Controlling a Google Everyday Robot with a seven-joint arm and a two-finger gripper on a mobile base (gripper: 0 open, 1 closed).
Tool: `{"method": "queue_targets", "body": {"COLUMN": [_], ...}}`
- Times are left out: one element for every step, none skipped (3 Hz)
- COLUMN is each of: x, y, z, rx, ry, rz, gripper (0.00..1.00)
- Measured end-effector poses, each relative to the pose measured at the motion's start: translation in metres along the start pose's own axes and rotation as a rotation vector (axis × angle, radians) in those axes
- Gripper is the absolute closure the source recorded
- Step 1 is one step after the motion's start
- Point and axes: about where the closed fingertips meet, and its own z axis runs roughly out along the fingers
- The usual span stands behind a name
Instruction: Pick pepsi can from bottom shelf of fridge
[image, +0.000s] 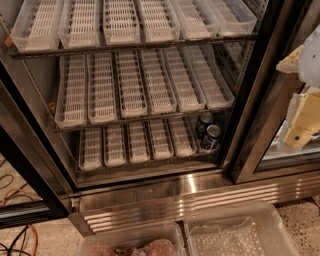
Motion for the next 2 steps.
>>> {"method": "queue_targets", "body": {"x": [0.000,-0.004], "y": [0.000,0.006], "z": [0.000,0.012], "rx": [0.000,-0.012], "ry": [0.000,-0.021], "rz": [0.000,0.000], "gripper": [0.00,0.00]}}
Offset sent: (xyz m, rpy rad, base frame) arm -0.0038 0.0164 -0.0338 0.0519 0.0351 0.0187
